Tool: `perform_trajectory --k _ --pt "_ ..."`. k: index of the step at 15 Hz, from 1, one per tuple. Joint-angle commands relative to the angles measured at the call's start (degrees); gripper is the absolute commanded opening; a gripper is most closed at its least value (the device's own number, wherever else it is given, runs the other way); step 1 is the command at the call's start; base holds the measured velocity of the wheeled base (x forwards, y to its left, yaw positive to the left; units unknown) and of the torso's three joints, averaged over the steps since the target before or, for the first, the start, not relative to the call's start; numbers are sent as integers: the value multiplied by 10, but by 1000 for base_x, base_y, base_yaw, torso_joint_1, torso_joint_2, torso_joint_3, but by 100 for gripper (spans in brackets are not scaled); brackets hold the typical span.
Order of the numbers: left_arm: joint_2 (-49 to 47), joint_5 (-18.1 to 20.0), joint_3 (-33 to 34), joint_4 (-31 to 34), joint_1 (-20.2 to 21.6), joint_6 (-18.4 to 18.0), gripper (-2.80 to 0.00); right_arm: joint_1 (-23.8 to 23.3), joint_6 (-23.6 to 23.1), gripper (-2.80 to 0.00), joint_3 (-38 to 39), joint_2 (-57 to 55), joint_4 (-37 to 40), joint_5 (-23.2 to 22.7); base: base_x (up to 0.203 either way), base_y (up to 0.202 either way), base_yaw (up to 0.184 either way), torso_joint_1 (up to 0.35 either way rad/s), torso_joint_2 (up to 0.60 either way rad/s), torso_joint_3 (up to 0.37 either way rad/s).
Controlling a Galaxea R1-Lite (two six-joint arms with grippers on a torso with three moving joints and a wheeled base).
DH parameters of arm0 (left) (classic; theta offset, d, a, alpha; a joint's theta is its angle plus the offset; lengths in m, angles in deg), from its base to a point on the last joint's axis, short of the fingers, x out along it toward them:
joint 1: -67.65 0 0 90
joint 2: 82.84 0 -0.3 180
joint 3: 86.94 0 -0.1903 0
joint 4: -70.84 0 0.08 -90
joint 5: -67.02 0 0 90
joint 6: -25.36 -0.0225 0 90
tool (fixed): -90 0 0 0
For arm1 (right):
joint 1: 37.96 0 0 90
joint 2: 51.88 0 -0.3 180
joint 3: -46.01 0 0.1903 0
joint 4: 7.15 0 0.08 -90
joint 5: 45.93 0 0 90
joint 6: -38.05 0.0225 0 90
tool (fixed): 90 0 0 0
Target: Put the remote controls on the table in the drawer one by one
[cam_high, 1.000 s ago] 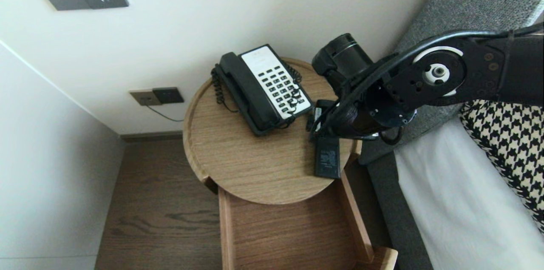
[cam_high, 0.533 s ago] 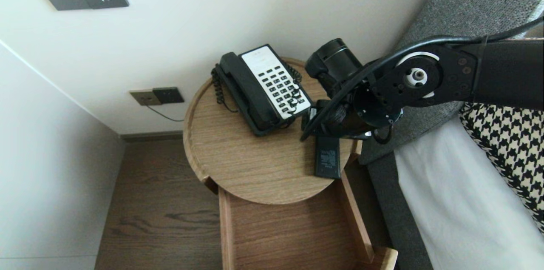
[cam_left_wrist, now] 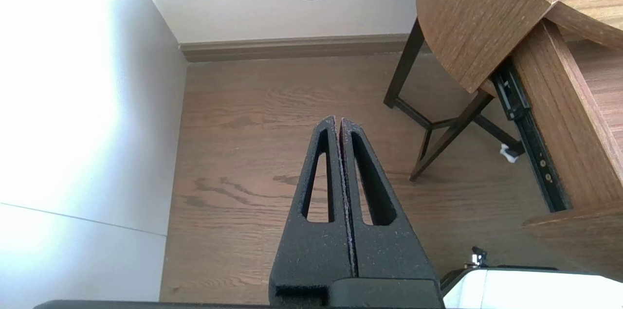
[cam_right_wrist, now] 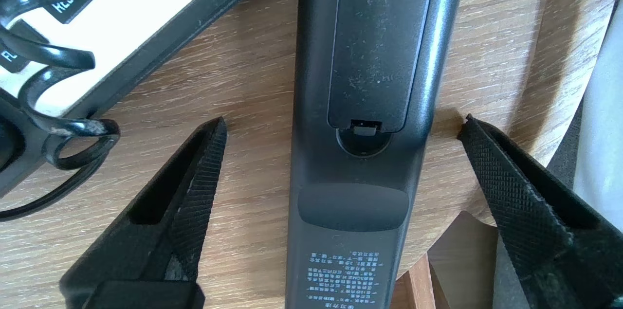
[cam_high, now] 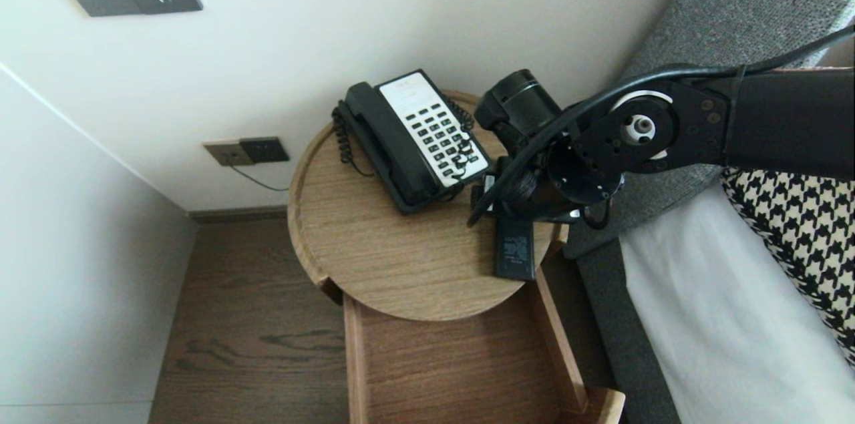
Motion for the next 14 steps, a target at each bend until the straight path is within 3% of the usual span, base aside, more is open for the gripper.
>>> perform_trajectory --k 1,14 --pt "0 0 0 0 0 0 -280 0 2 -280 -1 -3 2 2 0 0 0 0 0 0" --pt "0 0 0 0 0 0 -280 0 2 -280 11 13 4 25 0 0 0 0 0 0"
